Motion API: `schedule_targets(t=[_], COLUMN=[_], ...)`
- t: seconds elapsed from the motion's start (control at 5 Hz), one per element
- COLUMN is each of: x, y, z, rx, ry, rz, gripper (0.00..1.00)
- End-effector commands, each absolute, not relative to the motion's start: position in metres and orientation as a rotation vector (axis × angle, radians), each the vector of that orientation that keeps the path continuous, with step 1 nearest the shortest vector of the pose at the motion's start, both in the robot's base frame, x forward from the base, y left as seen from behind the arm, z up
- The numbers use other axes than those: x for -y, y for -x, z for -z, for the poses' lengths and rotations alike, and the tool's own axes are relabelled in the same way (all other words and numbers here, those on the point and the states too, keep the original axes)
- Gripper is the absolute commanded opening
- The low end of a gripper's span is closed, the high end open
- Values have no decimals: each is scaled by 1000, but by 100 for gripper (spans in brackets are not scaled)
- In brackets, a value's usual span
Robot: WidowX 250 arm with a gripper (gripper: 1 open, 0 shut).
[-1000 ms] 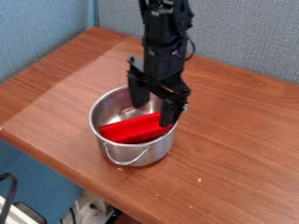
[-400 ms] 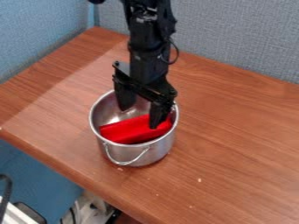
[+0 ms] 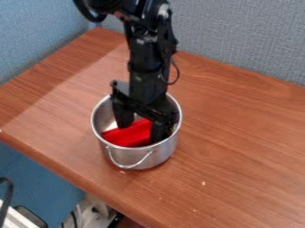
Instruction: Put the red object in the metal pot
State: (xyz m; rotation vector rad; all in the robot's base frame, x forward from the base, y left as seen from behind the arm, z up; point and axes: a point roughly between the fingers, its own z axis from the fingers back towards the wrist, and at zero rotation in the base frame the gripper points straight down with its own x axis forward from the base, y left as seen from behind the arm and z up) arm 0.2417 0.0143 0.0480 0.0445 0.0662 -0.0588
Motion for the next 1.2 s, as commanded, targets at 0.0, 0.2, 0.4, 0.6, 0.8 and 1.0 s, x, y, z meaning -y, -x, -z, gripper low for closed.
schedule_targets(t=[0.0, 0.2, 0.4, 0.6, 0.8, 1.0], x=[-17, -12, -8, -10, -12, -7], y=[-241, -240, -238, -230, -223, -234], z=[-52, -49, -48, -40, -32, -53], rx=[-18, -16, -11, -11, -12, 7], ry=[-52, -43, -36, -33, -30, -50], rz=[14, 64, 115, 79, 43, 72], gripper=[0, 0, 0, 100, 100, 100])
